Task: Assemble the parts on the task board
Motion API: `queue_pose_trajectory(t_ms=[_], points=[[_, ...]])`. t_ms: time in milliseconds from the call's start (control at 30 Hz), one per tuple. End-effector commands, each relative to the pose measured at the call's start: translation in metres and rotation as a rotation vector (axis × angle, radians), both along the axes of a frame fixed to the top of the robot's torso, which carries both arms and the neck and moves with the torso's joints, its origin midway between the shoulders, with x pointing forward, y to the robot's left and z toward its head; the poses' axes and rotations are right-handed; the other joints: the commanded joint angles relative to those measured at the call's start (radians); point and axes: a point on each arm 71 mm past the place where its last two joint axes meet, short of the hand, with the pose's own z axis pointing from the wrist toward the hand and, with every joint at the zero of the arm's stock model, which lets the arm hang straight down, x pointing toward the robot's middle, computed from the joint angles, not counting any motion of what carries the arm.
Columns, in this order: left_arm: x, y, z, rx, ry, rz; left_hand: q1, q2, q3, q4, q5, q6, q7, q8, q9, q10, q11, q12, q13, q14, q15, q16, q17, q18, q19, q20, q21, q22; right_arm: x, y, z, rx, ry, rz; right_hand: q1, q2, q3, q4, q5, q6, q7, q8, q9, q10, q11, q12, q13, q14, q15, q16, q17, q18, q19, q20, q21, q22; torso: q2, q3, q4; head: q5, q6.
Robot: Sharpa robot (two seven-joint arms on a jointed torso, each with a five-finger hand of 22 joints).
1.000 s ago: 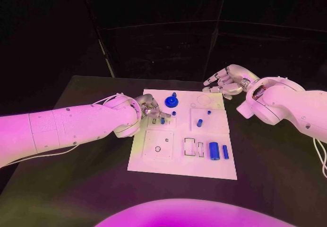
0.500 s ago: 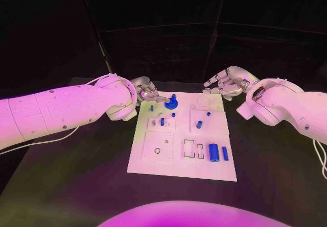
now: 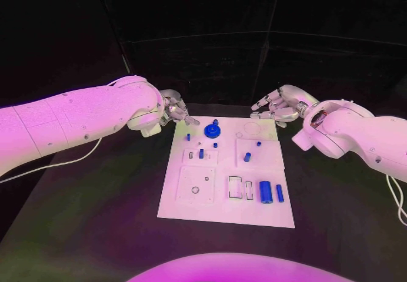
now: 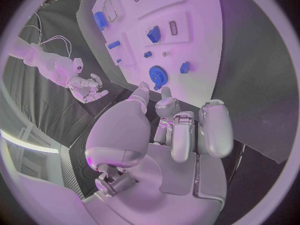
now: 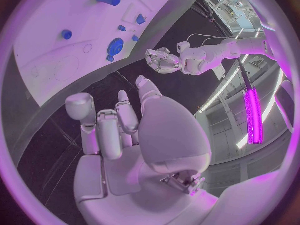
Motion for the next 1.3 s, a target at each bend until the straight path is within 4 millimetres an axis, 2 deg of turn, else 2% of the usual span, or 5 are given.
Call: queue_pose_trajectory(t_ms=[33, 200, 400, 667, 1300], points=[[-0.001, -0.003, -0.004, 0.033, 0.100, -0.074, -0.009, 0.019, -0.012, 0.006, 0.004, 0.014, 0.001, -0.013, -0.014, 0.003, 0.007, 0.001, -0.001, 0.104, 0.006, 0.003, 0.263, 0.015, -0.001, 0.011, -0.003, -0.002, 0.000, 0.001, 0.002, 0.004, -0.012, -0.001, -0.006, 0.003, -0.001, 0.002, 0.003, -0.003, -0.003, 0.007, -0.001, -0.008, -0.001, -0.004, -0.002, 0.062, -0.009, -0.004, 0.070, 0.019, -0.005, 0.002, -0.003, -0.001, -0.001, 0.0007, 0.0000, -0.001, 0.003], [0.000, -0.008, -0.003, 0.037, 0.123, -0.099, -0.001, 0.034, -0.019, 0.008, 0.004, 0.010, 0.009, -0.046, -0.048, -0.037, 0.015, -0.062, -0.072, 0.095, 0.011, -0.014, 0.234, 0.031, -0.030, 0.017, -0.072, -0.083, 0.000, 0.001, 0.002, 0.004, -0.012, -0.001, -0.003, 0.005, -0.001, 0.001, 0.004, -0.003, -0.003, 0.007, -0.001, -0.010, -0.001, -0.006, -0.004, 0.062, -0.009, -0.004, 0.069, 0.019, -0.005, 0.002, -0.004, -0.001, -0.002, 0.0008, 0.0007, -0.003, 0.006], [-0.002, -0.017, -0.002, 0.019, 0.155, -0.132, 0.040, 0.055, -0.006, -0.015, 0.004, -0.023, 0.038, -0.151, -0.138, -0.170, 0.043, -0.315, -0.310, 0.008, 0.036, -0.230, -0.045, 0.101, -0.149, 0.040, -0.429, -0.464, 0.001, 0.002, 0.002, 0.005, -0.013, -0.001, -0.001, 0.005, 0.000, 0.001, 0.005, -0.003, -0.003, 0.007, -0.001, -0.011, -0.001, -0.007, -0.005, 0.062, -0.009, -0.004, 0.069, 0.020, -0.006, 0.002, -0.004, -0.002, -0.003, 0.0008, 0.0012, -0.006, 0.008], [-0.001, -0.030, 0.002, 0.116, 0.204, -0.222, 0.055, 0.083, 0.038, -0.031, 0.004, 0.055, 0.026, -0.182, -0.188, -0.013, 0.026, -0.156, -0.161, 0.104, 0.019, 0.003, 0.263, 0.018, 0.030, 0.022, -0.056, -0.047, 0.002, 0.004, 0.001, 0.004, -0.012, 0.000, -0.001, 0.005, 0.000, 0.001, 0.005, -0.003, -0.003, 0.007, -0.001, -0.011, -0.001, -0.007, -0.005, 0.062, -0.009, -0.004, 0.069, 0.020, -0.006, 0.002, -0.004, -0.002, -0.002, 0.0018, 0.0006, -0.005, 0.011], [0.015, -0.066, 0.002, 0.316, 0.256, -0.321, -0.021, 0.066, 0.000, -0.002, 0.004, 0.080, 0.016, -0.171, -0.174, 0.050, 0.018, 0.007, 0.011, 0.104, 0.013, 0.003, 0.263, 0.007, 0.039, 0.015, 0.000, 0.019, 0.003, 0.009, 0.001, 0.005, -0.011, 0.006, 0.001, 0.005, 0.000, 0.000, 0.008, -0.004, -0.003, 0.008, -0.001, -0.011, -0.001, -0.007, -0.004, 0.062, -0.009, -0.005, 0.067, 0.020, -0.006, 0.002, -0.004, -0.002, -0.001, 0.0010, -0.0018, -0.002, 0.007]])
